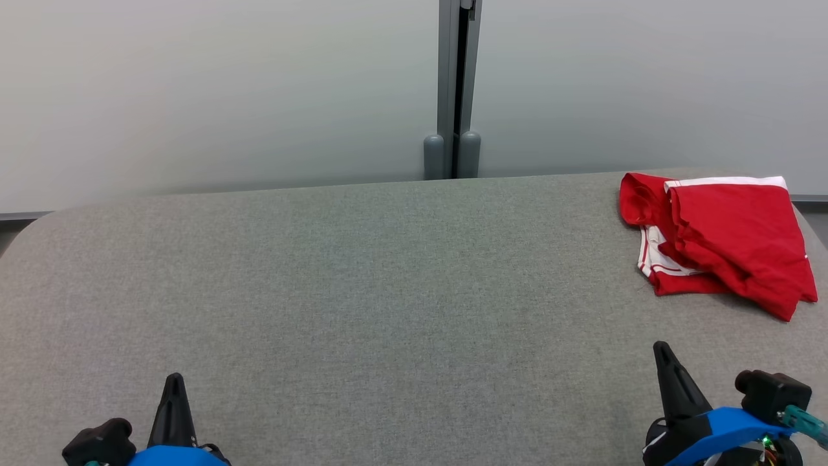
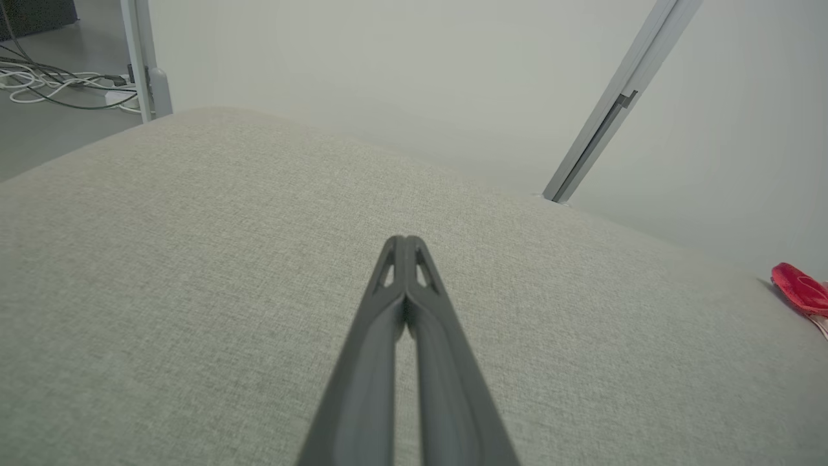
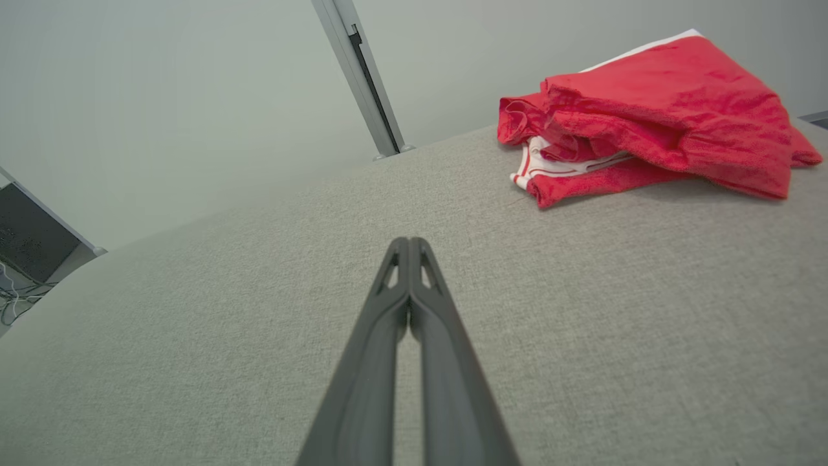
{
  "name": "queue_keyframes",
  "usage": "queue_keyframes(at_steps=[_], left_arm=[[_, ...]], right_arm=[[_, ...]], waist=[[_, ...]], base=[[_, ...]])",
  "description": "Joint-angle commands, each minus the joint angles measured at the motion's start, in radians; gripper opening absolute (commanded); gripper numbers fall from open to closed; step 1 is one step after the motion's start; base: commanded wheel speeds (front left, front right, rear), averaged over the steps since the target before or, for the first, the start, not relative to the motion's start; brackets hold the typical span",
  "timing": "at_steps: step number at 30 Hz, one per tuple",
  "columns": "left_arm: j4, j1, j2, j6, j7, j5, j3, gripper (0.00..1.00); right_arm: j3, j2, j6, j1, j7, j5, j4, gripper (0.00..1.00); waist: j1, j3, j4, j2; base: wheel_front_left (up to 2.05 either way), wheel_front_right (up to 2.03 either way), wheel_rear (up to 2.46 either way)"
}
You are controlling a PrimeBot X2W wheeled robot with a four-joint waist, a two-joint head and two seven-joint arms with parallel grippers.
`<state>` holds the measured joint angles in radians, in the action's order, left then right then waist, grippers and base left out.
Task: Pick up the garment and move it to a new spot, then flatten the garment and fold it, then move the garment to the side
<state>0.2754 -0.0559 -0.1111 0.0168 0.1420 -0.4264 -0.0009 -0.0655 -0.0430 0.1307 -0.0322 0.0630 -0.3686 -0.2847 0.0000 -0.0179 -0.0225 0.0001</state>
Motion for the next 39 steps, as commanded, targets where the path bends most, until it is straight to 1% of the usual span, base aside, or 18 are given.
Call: queue_keyframes(at_steps=[1, 21, 39], left_arm=[[-0.019, 0.037, -0.001, -0.007, -0.007, -0.045, 0.013, 0.0], [-0.024, 0.072, 0.014, -0.044, -0.07, -0.34, 0.039, 0.0], [-0.027, 0.101, 0.027, -0.073, -0.122, -0.569, 0.06, 0.0]], right_arm=[[-0.003, -0.005, 0.0, -0.023, -0.005, -0.05, 0.02, 0.0], [-0.014, -0.006, 0.0, -0.039, -0.048, -0.358, 0.028, 0.0], [-0.024, -0.008, 0.0, -0.052, -0.083, -0.599, 0.033, 0.0]], waist=[[0.0, 0.0, 0.0, -0.0001], [0.0, 0.004, 0.004, -0.0001], [0.0, 0.007, 0.008, -0.0001]], base=[[0.0, 0.0, 0.0], [0.0, 0.0, 0.0], [0.0, 0.0, 0.0]])
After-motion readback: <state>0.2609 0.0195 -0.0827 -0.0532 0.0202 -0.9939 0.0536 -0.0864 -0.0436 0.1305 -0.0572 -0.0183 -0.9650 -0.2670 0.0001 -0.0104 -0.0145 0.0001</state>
